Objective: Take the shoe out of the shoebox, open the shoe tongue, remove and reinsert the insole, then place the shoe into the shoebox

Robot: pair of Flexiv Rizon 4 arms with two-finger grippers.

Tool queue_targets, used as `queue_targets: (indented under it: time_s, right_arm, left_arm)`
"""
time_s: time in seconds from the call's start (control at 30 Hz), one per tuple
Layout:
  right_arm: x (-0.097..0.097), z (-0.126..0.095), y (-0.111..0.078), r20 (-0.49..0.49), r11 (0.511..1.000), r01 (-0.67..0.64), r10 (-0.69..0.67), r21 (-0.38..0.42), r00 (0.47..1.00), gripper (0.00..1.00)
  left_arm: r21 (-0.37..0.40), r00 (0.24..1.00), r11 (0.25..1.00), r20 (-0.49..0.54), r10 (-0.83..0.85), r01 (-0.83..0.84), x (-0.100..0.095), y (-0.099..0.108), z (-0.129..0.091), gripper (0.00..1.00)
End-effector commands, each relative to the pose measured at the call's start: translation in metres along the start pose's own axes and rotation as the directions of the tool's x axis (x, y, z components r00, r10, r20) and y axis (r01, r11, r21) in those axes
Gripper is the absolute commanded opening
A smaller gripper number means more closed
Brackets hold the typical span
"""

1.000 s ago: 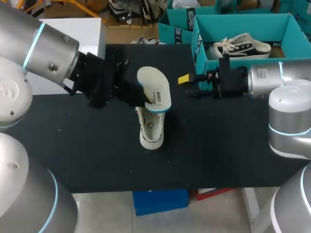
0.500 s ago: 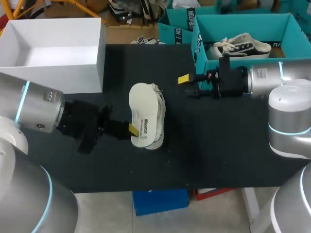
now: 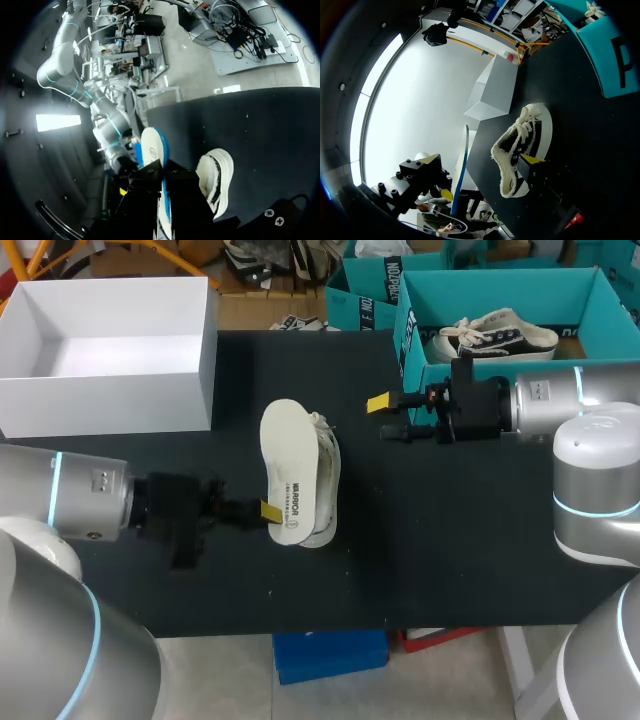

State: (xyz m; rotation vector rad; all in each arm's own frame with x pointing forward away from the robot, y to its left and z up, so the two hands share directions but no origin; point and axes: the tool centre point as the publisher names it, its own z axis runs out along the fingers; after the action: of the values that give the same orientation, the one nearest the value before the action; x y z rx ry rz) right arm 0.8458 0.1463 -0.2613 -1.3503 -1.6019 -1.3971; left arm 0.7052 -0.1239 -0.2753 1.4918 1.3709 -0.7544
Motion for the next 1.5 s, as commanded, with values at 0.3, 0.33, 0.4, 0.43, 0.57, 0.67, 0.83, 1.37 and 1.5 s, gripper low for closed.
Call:
queue_targets:
  time_s: [0.3, 0.33, 0.4, 0.43, 0.57, 0.67, 0.83, 1.37, 1.5]
  right_arm:
    - [0.0, 0.002, -0.001, 0.001, 1.0, 0.0, 0.0, -0.004, 1.0, 1.0]
    - [0.0, 0.002, -0.001, 0.001, 1.0, 0.0, 0.0, -0.004, 1.0, 1.0]
    - [0.0, 0.002, -0.001, 0.001, 1.0, 0.0, 0.0, -0.004, 1.0, 1.0]
    - [0.0, 0.002, -0.001, 0.001, 1.0, 0.0, 0.0, -0.004, 1.0, 1.0]
    - [0.0, 0.002, -0.001, 0.001, 1.0, 0.0, 0.0, -0.004, 1.0, 1.0]
    - [0.0, 0.002, -0.001, 0.001, 1.0, 0.0, 0.0, -0.004, 1.0, 1.0]
    - [-0.004, 0.0, 0.004, -0.012, 1.0, 0.009, -0.009, -0.001, 1.0, 1.0]
    - [-0.007, 0.005, 0.022, -0.186, 0.947, 0.093, -0.036, 0.309, 0.982, 1.0]
    - [0.001, 0.008, 0.018, -0.18, 0.942, 0.095, -0.038, 0.322, 0.983, 1.0]
  left_arm:
    - [0.018, 0.999, 0.999, -0.004, 0.045, -0.045, 0.0, 0.042, 0.031, 0.0]
    - [0.019, 0.999, 0.999, -0.009, 0.047, -0.047, 0.001, 0.044, 0.032, 0.0]
    - [0.021, 0.999, 0.999, -0.013, 0.05, -0.05, 0.001, 0.045, 0.033, 0.0]
    - [0.022, 0.999, 0.999, -0.013, 0.048, -0.048, 0.001, 0.047, 0.034, 0.0]
    - [0.021, 0.999, 0.999, -0.015, 0.043, -0.043, 0.001, 0.047, 0.035, 0.0]
    - [0.021, 0.999, 0.999, -0.015, 0.043, -0.043, 0.001, 0.047, 0.035, 0.0]
    - [0.021, 0.999, 0.999, -0.015, 0.043, -0.043, 0.001, 0.047, 0.035, 0.0]
    - [0.021, 0.999, 0.999, -0.015, 0.043, -0.043, 0.001, 0.047, 0.035, 0.0]
    - [0.021, 0.999, 0.999, -0.015, 0.043, -0.043, 0.001, 0.047, 0.035, 0.0]
